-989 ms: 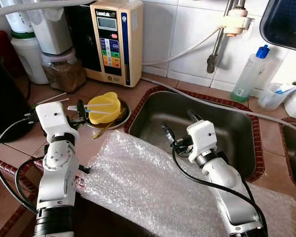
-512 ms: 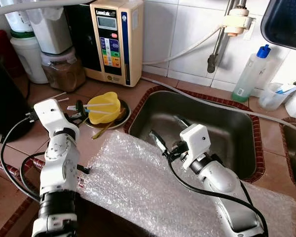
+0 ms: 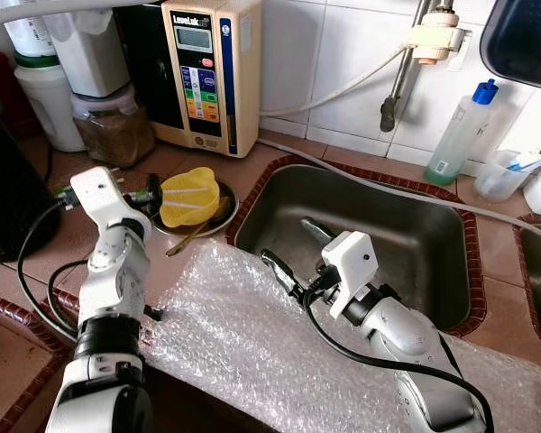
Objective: Kitchen organization
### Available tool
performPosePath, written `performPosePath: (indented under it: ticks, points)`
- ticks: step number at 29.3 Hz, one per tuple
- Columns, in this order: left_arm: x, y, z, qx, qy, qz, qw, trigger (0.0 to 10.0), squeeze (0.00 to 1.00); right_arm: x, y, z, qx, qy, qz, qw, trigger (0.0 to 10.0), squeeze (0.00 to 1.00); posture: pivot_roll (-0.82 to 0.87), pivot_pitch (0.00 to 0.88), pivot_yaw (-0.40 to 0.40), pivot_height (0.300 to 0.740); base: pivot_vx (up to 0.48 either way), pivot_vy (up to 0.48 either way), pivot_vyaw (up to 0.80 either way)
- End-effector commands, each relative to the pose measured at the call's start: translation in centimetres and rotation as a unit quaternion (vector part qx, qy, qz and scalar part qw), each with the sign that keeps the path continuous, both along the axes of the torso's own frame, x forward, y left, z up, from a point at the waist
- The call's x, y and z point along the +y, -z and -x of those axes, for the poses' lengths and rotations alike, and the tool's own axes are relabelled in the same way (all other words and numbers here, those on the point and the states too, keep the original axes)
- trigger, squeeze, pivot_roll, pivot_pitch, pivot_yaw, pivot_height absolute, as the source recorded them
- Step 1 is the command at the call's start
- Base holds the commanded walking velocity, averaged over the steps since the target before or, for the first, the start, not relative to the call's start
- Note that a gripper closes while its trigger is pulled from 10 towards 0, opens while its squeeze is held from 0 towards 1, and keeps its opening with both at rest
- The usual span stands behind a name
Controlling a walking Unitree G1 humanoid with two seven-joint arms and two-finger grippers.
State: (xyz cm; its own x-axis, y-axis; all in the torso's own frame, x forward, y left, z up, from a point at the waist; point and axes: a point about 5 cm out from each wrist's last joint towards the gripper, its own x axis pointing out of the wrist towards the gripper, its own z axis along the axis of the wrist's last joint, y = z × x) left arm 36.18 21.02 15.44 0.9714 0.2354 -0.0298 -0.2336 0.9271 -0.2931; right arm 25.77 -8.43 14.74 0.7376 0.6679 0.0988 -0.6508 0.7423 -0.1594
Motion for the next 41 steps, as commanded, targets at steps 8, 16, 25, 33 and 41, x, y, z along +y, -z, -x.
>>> performPosePath:
  ticks: [8, 16, 25, 33, 41]
  points:
    - [0.5, 0.4, -0.4, 0.009, -0.009, 0.038, 0.999, 3.3, 0.00, -0.2, -0.4, -0.2, -0.006, 0.005, 0.003, 1.000, 10.0, 0.00, 0.07, 0.000, 0.016, 0.740, 0.000, 0.000, 0.00]
    - [0.3, -0.7, -0.8, -0.013, -0.009, 0.057, 0.998, 0.0, 0.00, -0.5, -0.3, -0.5, 0.000, 0.008, -0.004, 1.000, 10.0, 0.00, 0.07, 0.000, 0.011, 0.740, 0.000, 0.000, 0.00]
    - [0.3, -0.7, -0.8, -0.010, -0.011, 0.092, 0.996, 0.0, 0.00, -0.3, 0.0, -0.4, 0.001, 0.001, 0.005, 1.000, 10.0, 0.00, 0.08, 0.000, 0.008, 0.740, 0.000, 0.000, 0.00]
    - [-0.2, -0.3, -0.7, 0.000, -0.015, 0.132, 0.991, 0.0, 0.00, -0.4, 0.0, -0.6, 0.001, -0.004, 0.011, 1.000, 10.0, 0.00, 0.08, 0.000, 0.002, 0.740, 0.000, 0.000, 0.00]
    - [0.1, -0.1, -0.5, 0.008, -0.023, 0.160, 0.987, 0.0, 0.00, -0.2, 0.2, -0.7, -0.001, -0.004, 0.017, 1.000, 10.0, 0.00, 0.08, 0.000, -0.001, 0.740, 0.000, 0.000, 0.00]
